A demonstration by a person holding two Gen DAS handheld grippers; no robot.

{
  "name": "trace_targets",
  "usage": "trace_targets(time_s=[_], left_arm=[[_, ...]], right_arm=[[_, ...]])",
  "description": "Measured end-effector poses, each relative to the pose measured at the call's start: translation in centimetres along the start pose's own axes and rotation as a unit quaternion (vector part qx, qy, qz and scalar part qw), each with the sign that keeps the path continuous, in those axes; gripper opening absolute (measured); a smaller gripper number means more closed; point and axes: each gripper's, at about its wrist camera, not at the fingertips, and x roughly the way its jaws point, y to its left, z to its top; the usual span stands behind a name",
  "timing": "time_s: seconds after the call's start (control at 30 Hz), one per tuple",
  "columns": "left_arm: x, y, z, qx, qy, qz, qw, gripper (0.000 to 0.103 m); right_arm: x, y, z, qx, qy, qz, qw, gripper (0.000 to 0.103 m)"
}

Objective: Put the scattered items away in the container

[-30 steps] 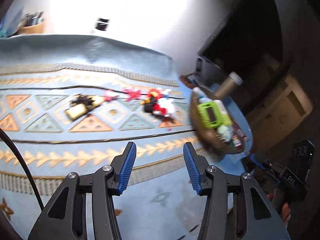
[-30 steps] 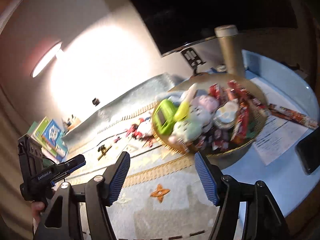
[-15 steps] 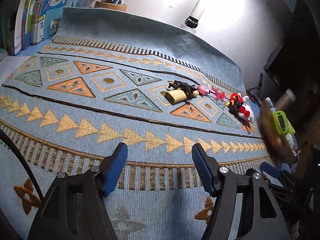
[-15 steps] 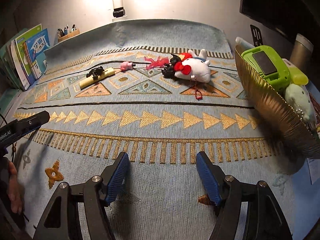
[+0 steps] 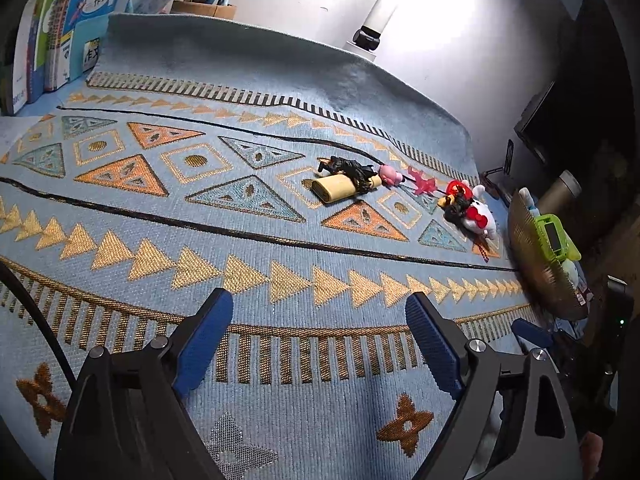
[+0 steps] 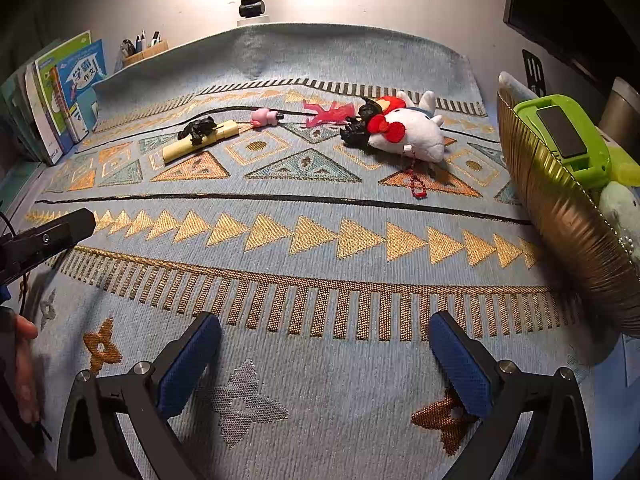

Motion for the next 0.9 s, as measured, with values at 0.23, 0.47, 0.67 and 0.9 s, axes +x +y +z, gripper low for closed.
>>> trace_targets(time_s=[0.23, 0.47, 0.67, 0.9], left_arm=[[-0.01, -0.03, -0.06, 0.002, 0.001, 0.000, 1.0000, 0.090], [0.09, -0.32, -0.08, 0.008, 0.003, 0.008, 0.9999, 0.091], [0.18, -0.48, -0.06, 0.012, 0.005, 0.011, 0.9999, 0.092], [0.44, -0.80, -0.02, 0.023, 0.011, 0.013, 0.9996, 0.097]], right_arm=[[-0.03, -0.03, 0.02, 0.000, 0.000, 0.000, 1.000, 0.103], [0.01, 0.00, -0.01, 0.000, 0.000, 0.000, 1.000, 0.103], [0.00, 0.01, -0.02, 0.000, 0.000, 0.000, 1.000, 0.103], [-0.06, 0.05, -0.04, 0.000, 0.000, 0.000, 1.000, 0.103]])
